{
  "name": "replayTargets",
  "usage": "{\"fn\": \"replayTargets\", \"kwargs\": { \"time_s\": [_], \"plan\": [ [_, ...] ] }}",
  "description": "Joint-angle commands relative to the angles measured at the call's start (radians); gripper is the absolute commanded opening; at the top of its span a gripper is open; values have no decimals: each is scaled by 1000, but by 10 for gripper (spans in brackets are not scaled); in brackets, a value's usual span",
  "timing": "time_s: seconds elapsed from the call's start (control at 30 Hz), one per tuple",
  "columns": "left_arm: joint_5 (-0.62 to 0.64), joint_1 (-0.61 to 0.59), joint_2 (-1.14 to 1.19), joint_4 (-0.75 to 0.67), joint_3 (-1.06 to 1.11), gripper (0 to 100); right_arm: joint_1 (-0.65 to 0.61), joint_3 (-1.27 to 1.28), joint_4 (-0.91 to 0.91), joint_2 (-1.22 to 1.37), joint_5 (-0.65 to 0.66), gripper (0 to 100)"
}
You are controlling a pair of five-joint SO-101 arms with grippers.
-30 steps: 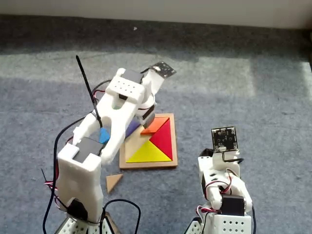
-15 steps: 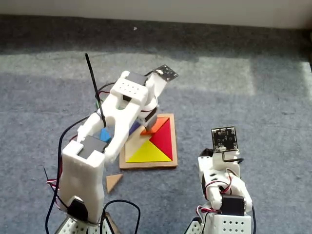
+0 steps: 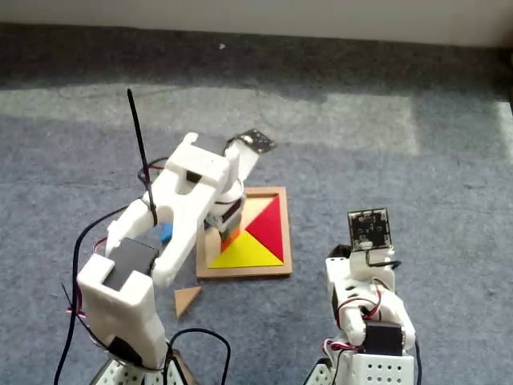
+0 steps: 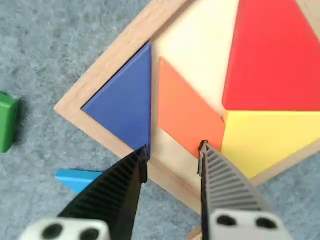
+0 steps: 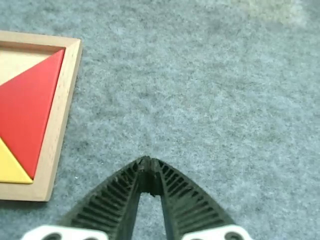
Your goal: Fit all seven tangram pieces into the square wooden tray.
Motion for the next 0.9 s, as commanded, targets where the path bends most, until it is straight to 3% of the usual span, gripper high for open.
{"fn": "replayTargets", "kwargs": {
  "time_s": [0.0, 0.27, 0.43, 0.77, 0.87],
  "plan": [
    [2, -8, -136, -84, 188, 178, 12, 131, -24, -13, 11, 13],
    [-14, -107, -364, -167, 406, 181, 12, 131, -22, -13, 11, 13],
    [-100, -137, -458, -172, 509, 178, 12, 131, -22, -13, 11, 13],
    [-95, -206, -717, -172, 526, 183, 12, 131, -22, -13, 11, 13],
    [-25, -266, -782, -170, 473, 192, 12, 131, -22, -13, 11, 13]
  ]
}}
